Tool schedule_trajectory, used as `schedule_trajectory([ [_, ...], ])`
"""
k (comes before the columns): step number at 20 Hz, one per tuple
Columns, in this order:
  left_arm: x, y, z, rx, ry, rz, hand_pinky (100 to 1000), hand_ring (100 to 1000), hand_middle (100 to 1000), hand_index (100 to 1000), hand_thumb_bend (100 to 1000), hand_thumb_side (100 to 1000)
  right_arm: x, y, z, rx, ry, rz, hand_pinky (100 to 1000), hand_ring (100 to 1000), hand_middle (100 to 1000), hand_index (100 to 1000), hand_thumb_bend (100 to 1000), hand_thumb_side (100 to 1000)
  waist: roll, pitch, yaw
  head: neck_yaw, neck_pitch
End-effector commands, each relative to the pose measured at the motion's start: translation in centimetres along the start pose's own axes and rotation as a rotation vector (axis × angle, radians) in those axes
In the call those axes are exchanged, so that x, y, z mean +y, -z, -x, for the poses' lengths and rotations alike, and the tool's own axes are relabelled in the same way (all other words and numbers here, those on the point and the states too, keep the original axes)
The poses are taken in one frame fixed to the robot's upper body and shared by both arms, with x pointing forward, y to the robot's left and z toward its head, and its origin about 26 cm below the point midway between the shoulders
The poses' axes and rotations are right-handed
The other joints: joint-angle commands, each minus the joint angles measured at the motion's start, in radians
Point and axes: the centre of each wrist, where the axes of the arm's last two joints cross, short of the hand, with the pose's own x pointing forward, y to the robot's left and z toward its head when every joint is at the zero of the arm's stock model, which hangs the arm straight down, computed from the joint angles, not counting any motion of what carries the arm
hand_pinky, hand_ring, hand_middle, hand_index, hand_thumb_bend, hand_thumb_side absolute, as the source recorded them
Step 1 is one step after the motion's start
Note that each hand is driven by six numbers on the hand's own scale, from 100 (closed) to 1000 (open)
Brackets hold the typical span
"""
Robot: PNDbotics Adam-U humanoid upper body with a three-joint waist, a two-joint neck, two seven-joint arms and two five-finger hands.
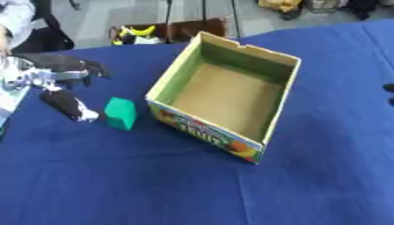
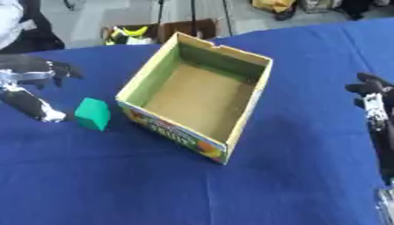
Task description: Pick up objects on the table and place them in the box.
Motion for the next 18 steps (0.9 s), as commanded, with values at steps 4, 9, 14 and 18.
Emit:
schedule_trajectory([
  [4,0.7,0.3,0.4,0.007,0.02,0.03,570,760,988,1000,436,522,-0.4,0.4,-0.5,-0.026,-0.014,-0.013,852,870,694,864,100,926,0.0,-0.025,-0.009,0.013,-0.002],
  [9,0.1,1.4,0.6,0.001,0.001,0.066,545,731,985,1000,419,515,-0.4,0.4,-0.5,-0.029,-0.014,-0.009,852,869,694,864,100,926,0.006,-0.021,-0.019,0.018,-0.003],
  [14,-0.9,2.4,1.0,0.018,-0.014,0.114,544,723,991,1000,384,507,-0.4,0.5,-0.6,-0.033,-0.013,-0.006,852,867,689,863,100,924,0.012,-0.018,-0.026,0.025,-0.005],
  [18,-1.7,3.1,1.7,0.055,-0.021,0.152,493,688,992,1000,347,503,-0.5,0.5,-0.6,-0.034,-0.011,-0.004,853,866,686,862,100,923,0.017,-0.017,-0.031,0.029,-0.008],
])
